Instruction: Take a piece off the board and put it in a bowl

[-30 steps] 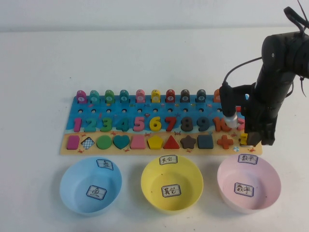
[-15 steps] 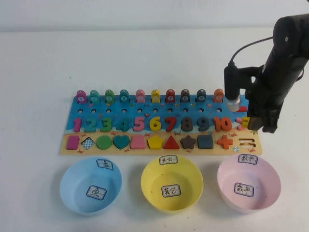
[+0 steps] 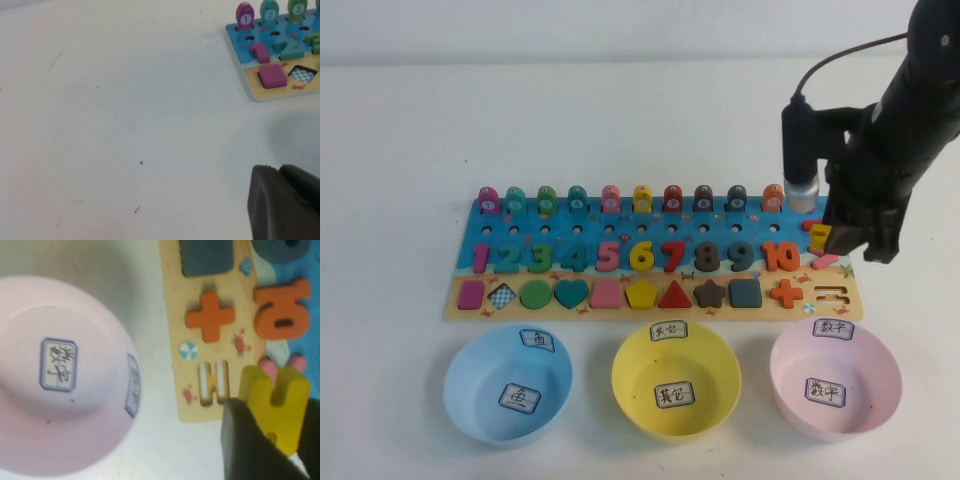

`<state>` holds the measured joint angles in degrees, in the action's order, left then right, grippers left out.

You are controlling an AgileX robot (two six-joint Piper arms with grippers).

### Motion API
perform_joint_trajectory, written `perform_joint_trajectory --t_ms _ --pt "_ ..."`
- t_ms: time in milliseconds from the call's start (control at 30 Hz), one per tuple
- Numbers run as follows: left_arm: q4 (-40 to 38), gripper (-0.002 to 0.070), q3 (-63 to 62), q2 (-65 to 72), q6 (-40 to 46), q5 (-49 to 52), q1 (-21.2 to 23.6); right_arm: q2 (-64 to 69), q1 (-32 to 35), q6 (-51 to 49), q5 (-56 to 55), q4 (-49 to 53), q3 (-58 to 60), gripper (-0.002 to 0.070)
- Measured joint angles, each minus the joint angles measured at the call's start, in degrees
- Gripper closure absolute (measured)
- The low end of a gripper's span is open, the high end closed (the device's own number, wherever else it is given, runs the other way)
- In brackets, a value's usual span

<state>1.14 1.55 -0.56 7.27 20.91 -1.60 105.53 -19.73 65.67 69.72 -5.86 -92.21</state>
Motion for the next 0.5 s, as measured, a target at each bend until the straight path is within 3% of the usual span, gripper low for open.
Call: perform_joint_trajectory --t_ms 500 --pt "0.00 0.0680 0.00 0.00 0.00 0.00 0.00 -0.11 -20.61 -4.21 -0.95 0.76 0.21 0.0487"
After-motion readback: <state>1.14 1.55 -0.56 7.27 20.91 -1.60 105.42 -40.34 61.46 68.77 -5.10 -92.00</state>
